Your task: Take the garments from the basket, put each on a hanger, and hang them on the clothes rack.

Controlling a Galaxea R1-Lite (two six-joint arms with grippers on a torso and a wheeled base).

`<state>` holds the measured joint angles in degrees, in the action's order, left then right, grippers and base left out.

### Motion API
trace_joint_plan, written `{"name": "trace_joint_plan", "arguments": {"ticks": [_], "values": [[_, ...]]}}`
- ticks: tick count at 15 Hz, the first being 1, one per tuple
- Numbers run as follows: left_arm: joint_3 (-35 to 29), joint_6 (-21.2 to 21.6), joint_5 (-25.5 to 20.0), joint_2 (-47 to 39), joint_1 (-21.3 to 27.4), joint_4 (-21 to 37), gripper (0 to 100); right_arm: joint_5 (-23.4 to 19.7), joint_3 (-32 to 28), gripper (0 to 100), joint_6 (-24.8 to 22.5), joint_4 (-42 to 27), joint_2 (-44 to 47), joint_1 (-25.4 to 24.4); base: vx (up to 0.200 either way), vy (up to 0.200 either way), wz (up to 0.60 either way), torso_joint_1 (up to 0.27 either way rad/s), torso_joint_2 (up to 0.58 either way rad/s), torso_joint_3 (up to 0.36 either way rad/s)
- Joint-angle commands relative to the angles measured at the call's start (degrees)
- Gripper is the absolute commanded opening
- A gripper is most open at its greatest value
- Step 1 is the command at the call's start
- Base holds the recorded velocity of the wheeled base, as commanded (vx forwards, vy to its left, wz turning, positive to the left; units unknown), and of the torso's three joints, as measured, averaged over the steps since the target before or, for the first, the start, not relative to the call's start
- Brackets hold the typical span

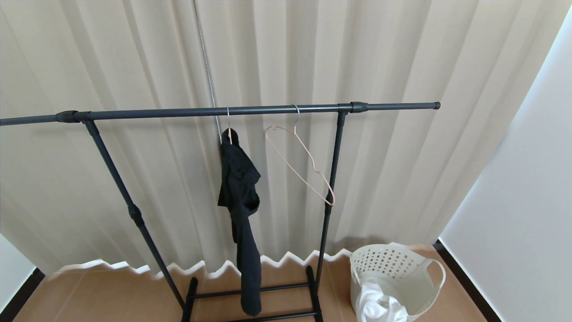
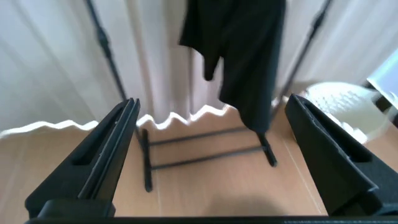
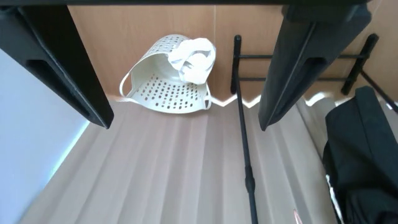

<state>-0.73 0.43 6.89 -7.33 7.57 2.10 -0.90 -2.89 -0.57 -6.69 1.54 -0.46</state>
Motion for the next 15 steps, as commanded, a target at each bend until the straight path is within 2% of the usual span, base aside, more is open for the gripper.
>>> {"name": "trace_joint_plan", "arguments": {"ticks": [1, 4, 7, 15], "values": [[0.1, -0.2, 0.5, 1.6, -0.5, 0.0, 100, -0.1, 0.0, 100, 0.0, 0.0, -1.4, 0.6, 0.000, 0.000, 0.00, 0.000, 0.00, 0.000], [0.0, 0.0, 0.5, 1.3, -3.7, 0.0, 100, -0.1, 0.1, 100, 0.0, 0.0, -1.4, 0.6, 0.000, 0.000, 0.00, 0.000, 0.00, 0.000], [0.2, -0.3, 0.6, 7.3, -7.7, -0.3, 100, -0.1, 0.1, 100, 0.3, 0.0, -1.5, 0.6, 0.000, 0.000, 0.00, 0.000, 0.00, 0.000], [0.6, -1.8, 0.5, 7.3, -7.6, -1.2, 100, -0.2, 0.0, 100, 2.2, 0.1, -1.5, 0.6, 0.000, 0.000, 0.00, 0.000, 0.00, 0.000]]}}
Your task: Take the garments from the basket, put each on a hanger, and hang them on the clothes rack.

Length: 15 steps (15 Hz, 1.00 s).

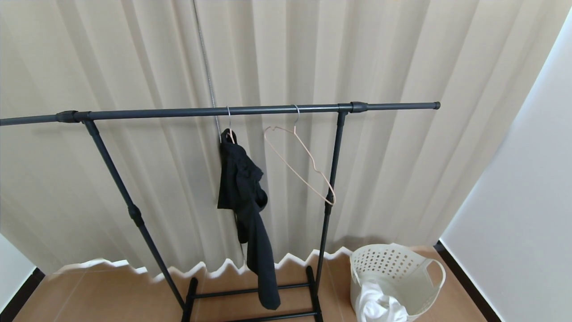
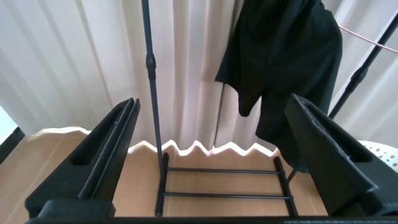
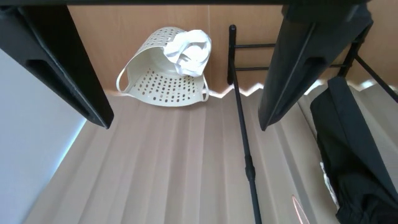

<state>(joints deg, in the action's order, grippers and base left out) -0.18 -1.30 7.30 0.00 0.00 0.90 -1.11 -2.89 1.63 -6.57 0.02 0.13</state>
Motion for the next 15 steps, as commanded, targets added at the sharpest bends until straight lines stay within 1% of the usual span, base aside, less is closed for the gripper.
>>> {"name": "trace_joint_plan", "arguments": {"ticks": [1, 3, 5, 15], "values": [[0.0, -0.1, 0.1, 0.0, 0.0, 0.0, 100, 0.0, -0.1, 100, -0.1, 0.0, 0.0, 0.0, 0.000, 0.000, 0.00, 0.000, 0.00, 0.000], [-0.1, -1.8, 0.1, 0.0, 0.0, -0.1, 100, -0.1, -0.1, 100, -0.5, -0.1, 0.0, 0.0, 0.000, 0.000, 0.00, 0.000, 0.00, 0.000], [0.0, -1.7, 0.1, 0.0, 0.0, 0.0, 100, -0.2, -0.1, 100, -0.5, -0.1, 0.0, 0.0, 0.000, 0.000, 0.00, -0.033, 0.05, 0.040], [0.0, -1.7, 0.1, 0.0, 0.0, -0.1, 100, -0.2, -0.1, 100, -0.5, -0.1, 0.0, 0.0, 0.000, 0.000, 0.00, -0.142, 0.35, 0.197]]}}
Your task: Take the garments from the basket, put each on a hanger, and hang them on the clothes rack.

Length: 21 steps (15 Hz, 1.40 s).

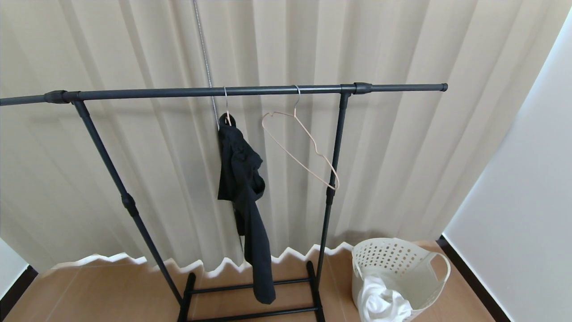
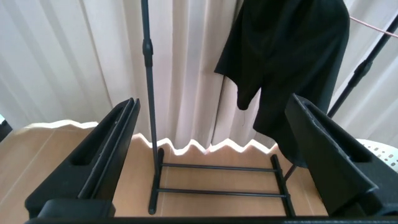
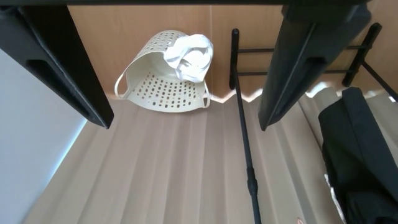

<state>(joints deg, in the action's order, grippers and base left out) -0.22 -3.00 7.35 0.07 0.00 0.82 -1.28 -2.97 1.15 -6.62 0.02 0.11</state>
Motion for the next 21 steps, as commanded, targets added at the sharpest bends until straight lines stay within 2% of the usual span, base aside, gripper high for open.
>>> {"name": "trace_joint_plan", "arguments": {"ticks": [1, 6, 21], "values": [[0.0, 0.0, 0.0, -0.1, 0.0, 0.1, 100, 0.0, 0.0, 100, 0.0, -0.1, 0.0, 0.0, 0.000, 0.000, 0.00, -0.159, 0.38, 0.217], [0.0, 0.0, 0.0, -0.1, 0.0, 0.0, 100, 0.0, 0.0, 100, 0.0, 0.0, 0.0, 0.0, 0.000, 0.000, 0.00, -0.168, 0.42, 0.259], [0.0, 0.0, 0.0, -0.1, 0.0, 0.1, 100, 0.0, 0.0, 100, 0.0, -0.1, 0.0, 0.0, 0.000, 0.000, 0.00, -0.164, 0.52, 0.350]]}}
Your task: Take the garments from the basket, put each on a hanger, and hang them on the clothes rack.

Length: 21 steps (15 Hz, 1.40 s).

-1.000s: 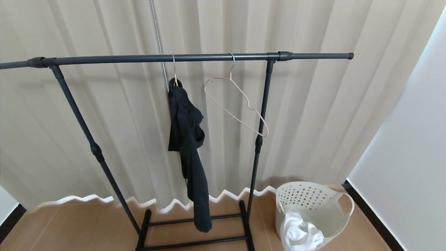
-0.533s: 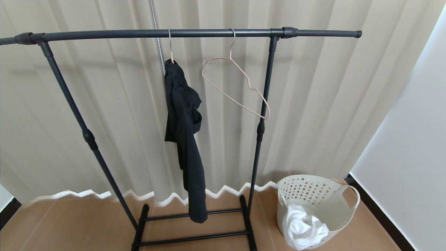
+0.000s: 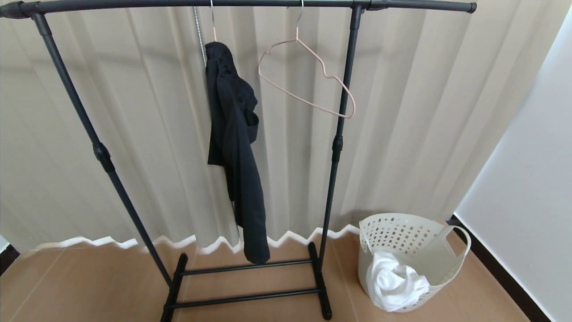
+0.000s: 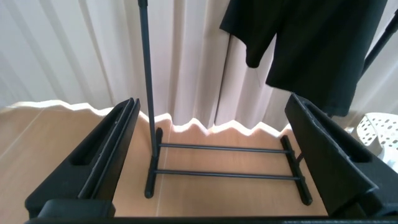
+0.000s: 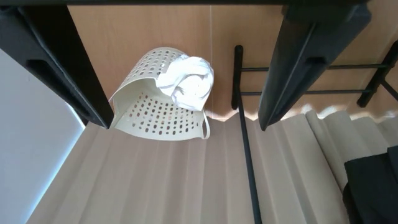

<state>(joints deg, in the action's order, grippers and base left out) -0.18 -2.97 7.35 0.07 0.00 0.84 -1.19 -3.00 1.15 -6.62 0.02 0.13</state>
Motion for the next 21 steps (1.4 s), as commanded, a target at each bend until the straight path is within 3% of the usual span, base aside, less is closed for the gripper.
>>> {"name": "trace_joint_plan", "arguments": {"ticks": [1, 7, 15, 21], "values": [[0.0, 0.0, 0.0, -0.1, 0.0, 0.0, 100, 0.0, 0.0, 100, 0.0, 0.0, 0.0, 0.0, 0.000, 0.000, 0.00, -0.100, 0.47, 0.378], [0.0, 0.0, 0.0, -0.1, 0.0, -0.1, 100, 0.4, 0.1, 100, 0.3, 0.0, 0.0, 0.0, 0.000, 0.000, 0.00, -0.058, 0.42, 0.356], [0.0, 0.1, 0.0, -0.1, 0.0, -0.1, 100, 0.1, 0.1, 100, 0.1, 0.0, 0.0, 0.0, 0.100, 0.000, 0.00, -0.007, 0.04, 0.038], [0.0, 0.2, 0.0, -0.1, 0.0, 0.0, 100, 0.1, 0.1, 100, 0.1, 0.0, 0.0, 0.0, 0.000, 0.000, -0.60, 0.004, 0.00, 0.003]]}}
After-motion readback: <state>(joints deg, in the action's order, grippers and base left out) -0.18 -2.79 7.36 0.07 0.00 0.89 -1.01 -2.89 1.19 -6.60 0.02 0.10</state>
